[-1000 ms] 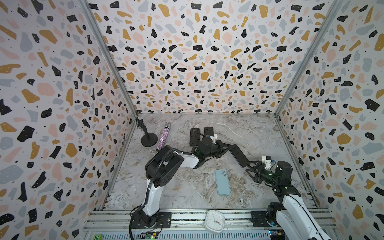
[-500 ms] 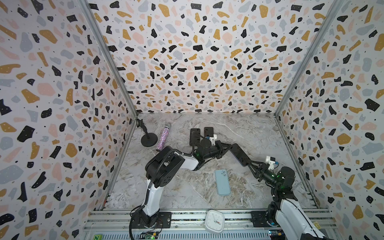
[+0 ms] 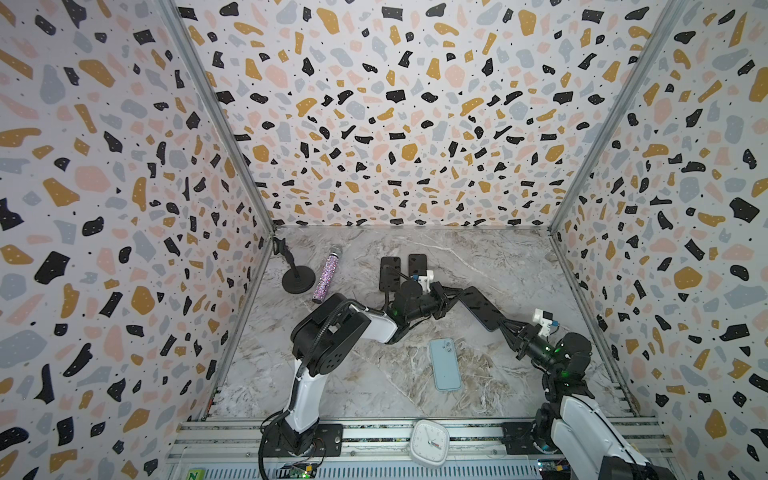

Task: Put the phone into the phone case
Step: 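Release the phone with the left gripper and move it over the light blue case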

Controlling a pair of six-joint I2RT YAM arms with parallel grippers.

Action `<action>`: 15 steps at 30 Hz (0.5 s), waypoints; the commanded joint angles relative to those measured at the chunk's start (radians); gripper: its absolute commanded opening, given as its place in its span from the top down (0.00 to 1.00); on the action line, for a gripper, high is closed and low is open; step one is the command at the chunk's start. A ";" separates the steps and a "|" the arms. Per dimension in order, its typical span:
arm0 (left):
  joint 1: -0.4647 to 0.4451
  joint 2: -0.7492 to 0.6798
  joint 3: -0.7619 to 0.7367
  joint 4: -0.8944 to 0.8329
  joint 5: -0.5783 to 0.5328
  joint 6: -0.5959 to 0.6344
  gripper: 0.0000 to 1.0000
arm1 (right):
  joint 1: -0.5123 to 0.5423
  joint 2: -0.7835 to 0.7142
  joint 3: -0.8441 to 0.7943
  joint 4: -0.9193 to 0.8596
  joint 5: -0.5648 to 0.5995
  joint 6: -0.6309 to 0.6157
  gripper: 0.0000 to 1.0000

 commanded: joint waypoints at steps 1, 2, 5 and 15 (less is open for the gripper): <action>-0.014 -0.049 -0.003 0.068 0.006 0.017 1.00 | -0.003 -0.009 0.013 0.050 -0.008 0.003 0.89; -0.014 -0.052 -0.003 0.059 0.006 0.023 1.00 | -0.004 -0.009 0.016 0.050 -0.010 0.006 0.90; -0.014 -0.070 -0.003 0.013 0.008 0.060 1.00 | -0.008 -0.010 0.028 0.042 -0.011 0.006 0.97; -0.005 -0.181 0.027 -0.538 0.015 0.506 0.49 | -0.029 0.014 0.108 -0.124 -0.029 -0.138 1.00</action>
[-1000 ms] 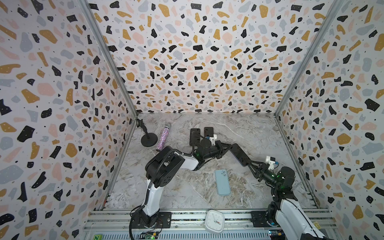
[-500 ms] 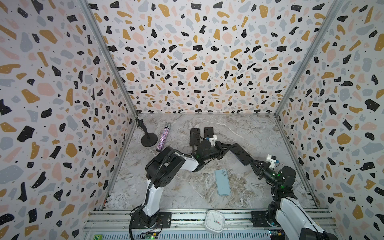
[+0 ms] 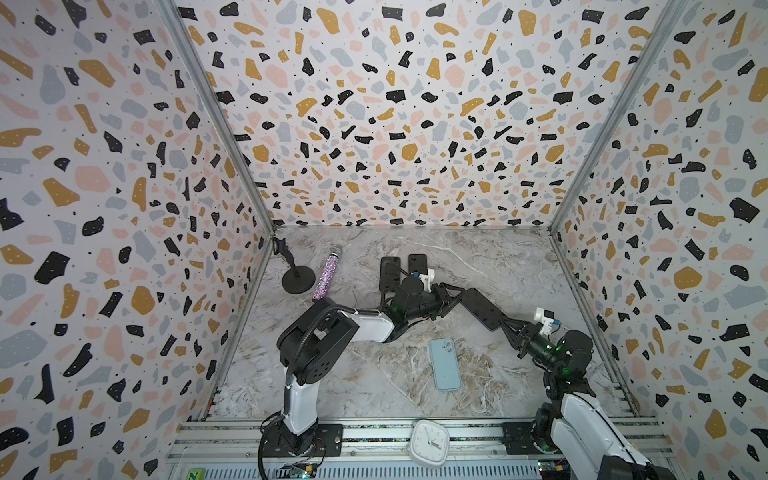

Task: Put the phone into the phone case
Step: 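Release the phone with the left gripper and move it over the light blue case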

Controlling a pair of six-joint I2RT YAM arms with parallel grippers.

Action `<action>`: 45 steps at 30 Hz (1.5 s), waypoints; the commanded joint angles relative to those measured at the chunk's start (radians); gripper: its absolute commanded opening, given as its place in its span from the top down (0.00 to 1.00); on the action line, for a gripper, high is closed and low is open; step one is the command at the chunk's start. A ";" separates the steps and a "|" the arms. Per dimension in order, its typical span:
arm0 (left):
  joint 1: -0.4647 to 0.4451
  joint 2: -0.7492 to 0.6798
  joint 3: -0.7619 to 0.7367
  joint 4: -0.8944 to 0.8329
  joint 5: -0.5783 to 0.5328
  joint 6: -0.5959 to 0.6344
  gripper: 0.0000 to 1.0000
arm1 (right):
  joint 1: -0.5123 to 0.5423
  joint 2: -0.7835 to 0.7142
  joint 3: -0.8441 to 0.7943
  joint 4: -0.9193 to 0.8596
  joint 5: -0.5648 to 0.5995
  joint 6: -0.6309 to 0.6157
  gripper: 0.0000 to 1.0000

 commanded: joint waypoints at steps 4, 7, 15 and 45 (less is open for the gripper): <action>0.003 -0.119 0.081 -0.638 -0.134 0.599 0.49 | -0.026 0.017 0.106 -0.162 -0.032 -0.211 1.00; 0.003 -0.135 0.132 -0.845 -0.230 0.790 0.50 | -0.032 0.027 0.113 -0.198 -0.033 -0.264 1.00; -0.086 -0.026 0.328 -1.199 -0.413 1.066 0.55 | -0.038 0.094 0.116 -0.156 -0.064 -0.313 1.00; -0.172 0.165 0.480 -1.367 -0.432 1.202 0.69 | -0.076 0.165 0.097 -0.120 -0.112 -0.349 1.00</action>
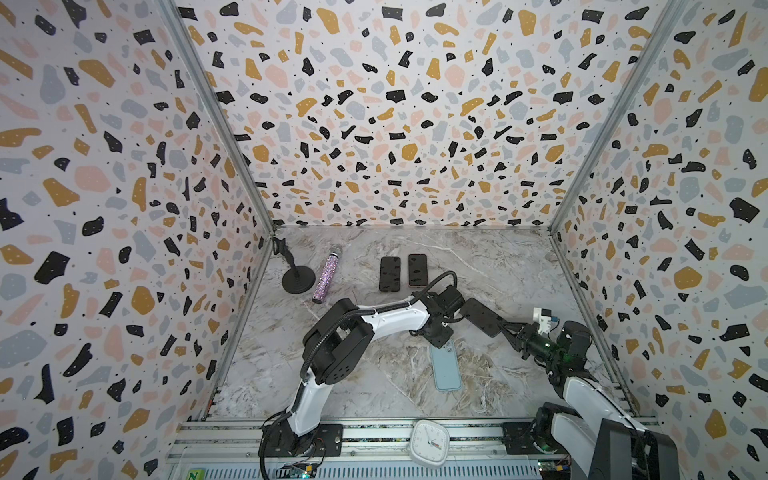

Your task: Put the phone into the phone case

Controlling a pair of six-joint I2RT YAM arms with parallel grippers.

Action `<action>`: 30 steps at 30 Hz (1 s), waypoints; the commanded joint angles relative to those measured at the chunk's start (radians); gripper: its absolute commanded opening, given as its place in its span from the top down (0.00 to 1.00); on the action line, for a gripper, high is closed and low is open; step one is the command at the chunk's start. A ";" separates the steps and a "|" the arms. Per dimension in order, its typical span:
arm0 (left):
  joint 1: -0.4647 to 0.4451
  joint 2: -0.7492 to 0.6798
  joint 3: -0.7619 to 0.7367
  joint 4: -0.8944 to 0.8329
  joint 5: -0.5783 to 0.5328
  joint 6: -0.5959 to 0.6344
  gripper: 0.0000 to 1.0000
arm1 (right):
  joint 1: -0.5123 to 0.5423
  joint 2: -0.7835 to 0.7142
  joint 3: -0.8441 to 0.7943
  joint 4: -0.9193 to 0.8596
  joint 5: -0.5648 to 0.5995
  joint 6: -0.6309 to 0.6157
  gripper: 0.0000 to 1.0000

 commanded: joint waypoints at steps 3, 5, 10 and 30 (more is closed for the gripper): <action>-0.007 0.000 -0.025 0.003 0.010 0.007 0.68 | -0.011 -0.013 0.027 0.042 -0.037 -0.024 1.00; -0.007 -0.002 -0.035 0.008 0.016 0.008 0.67 | -0.010 -0.013 0.024 0.042 -0.035 -0.026 1.00; -0.007 0.000 -0.050 0.012 0.030 0.012 0.64 | -0.011 -0.013 0.023 0.037 -0.035 -0.031 1.00; -0.007 0.014 -0.038 -0.005 0.109 0.025 0.72 | -0.011 0.003 0.024 0.040 -0.038 -0.042 1.00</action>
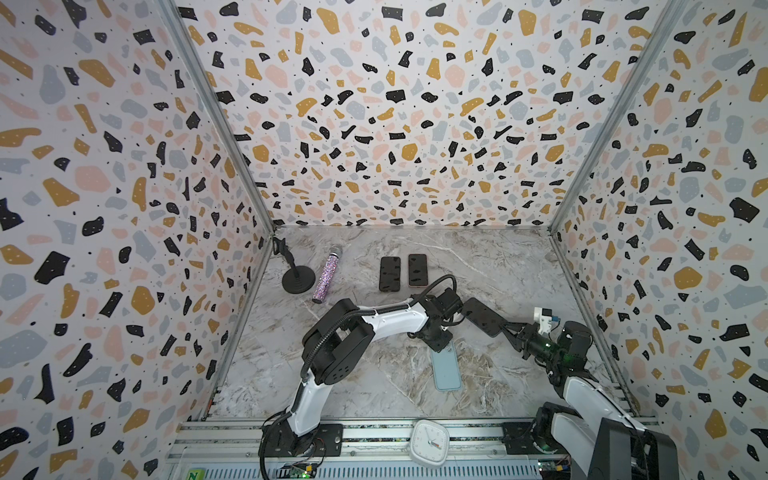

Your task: Put the phone into the phone case

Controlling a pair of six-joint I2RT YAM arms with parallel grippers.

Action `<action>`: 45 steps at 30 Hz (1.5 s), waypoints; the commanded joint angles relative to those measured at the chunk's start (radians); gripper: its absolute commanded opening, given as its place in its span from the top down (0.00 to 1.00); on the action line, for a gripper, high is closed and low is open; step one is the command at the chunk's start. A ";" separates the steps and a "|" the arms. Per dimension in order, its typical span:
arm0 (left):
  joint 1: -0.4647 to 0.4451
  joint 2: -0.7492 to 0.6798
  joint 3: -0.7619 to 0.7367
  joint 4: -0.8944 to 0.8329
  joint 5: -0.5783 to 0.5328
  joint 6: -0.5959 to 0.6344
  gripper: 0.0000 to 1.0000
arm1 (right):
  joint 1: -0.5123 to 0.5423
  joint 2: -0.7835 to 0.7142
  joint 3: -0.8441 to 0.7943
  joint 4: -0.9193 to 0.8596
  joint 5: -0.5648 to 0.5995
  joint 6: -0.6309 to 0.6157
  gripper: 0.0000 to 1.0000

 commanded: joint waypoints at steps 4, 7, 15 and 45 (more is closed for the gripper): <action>-0.007 0.015 0.002 -0.036 0.010 0.010 0.82 | -0.004 0.000 0.031 0.035 -0.040 -0.025 1.00; -0.005 0.003 -0.013 -0.032 0.008 0.000 0.84 | -0.005 0.006 0.044 0.019 -0.044 -0.040 1.00; 0.031 -0.080 -0.139 0.050 0.040 -0.090 0.91 | -0.004 0.015 0.082 -0.056 -0.084 -0.101 1.00; 0.203 -0.427 -0.583 0.282 -0.046 -0.463 0.97 | 0.387 0.229 0.182 -0.005 -0.121 -0.107 1.00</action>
